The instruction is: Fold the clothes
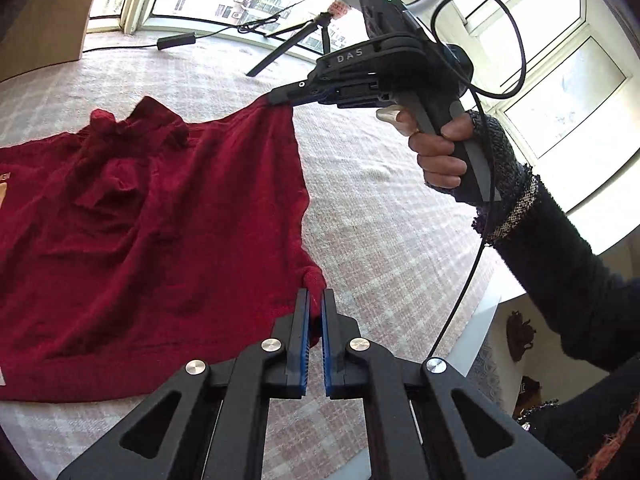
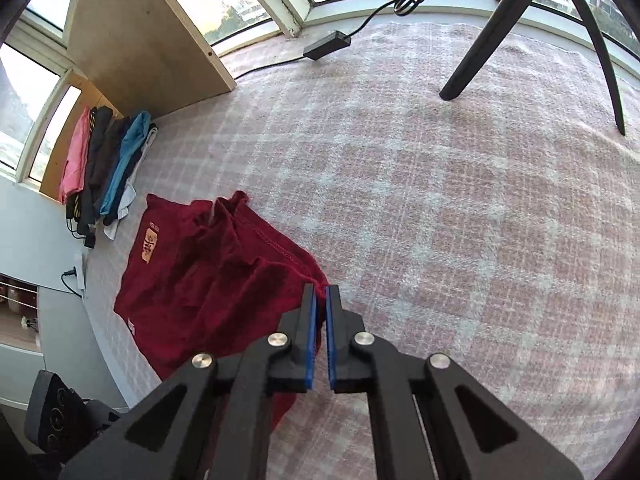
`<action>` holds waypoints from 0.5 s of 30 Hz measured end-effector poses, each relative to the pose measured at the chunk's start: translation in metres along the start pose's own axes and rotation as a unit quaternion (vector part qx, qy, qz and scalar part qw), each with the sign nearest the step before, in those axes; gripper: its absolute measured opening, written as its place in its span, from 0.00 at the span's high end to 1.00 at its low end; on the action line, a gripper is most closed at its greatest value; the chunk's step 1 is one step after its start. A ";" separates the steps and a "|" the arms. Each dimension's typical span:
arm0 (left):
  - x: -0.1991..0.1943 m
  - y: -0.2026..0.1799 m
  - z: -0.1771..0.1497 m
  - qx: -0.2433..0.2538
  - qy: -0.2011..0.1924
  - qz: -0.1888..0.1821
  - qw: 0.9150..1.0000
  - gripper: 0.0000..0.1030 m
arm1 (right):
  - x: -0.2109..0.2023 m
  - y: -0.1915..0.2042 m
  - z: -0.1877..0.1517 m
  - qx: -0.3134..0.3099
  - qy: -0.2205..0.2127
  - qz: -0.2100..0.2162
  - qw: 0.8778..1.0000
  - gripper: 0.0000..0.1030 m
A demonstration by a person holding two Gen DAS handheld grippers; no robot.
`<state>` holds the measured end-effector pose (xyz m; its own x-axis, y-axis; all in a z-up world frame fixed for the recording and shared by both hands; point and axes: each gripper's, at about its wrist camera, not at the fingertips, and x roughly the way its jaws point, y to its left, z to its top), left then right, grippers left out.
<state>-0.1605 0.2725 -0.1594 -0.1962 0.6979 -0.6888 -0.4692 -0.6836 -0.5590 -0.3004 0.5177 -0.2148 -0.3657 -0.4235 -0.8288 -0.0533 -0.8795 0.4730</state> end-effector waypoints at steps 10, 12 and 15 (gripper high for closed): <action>-0.097 0.133 -0.026 -0.103 -0.076 0.035 0.991 0.96 | 0.050 0.180 0.062 -0.066 -0.010 0.007 0.998 0.96; -0.112 0.159 -0.035 -0.121 -0.083 0.042 0.988 0.96 | 0.083 0.212 0.066 -0.075 0.000 -0.003 0.997 0.96; -0.129 0.196 -0.053 -0.147 -0.080 0.045 0.985 0.96 | 0.137 0.249 0.069 -0.078 0.024 -0.008 0.997 0.96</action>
<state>-0.1817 0.0371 -0.2044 -0.3691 0.6408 -0.6732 -0.1798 -0.7599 -0.6247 -0.4280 0.2554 -0.1903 -0.3214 -0.4160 -0.8507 0.0886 -0.9076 0.4104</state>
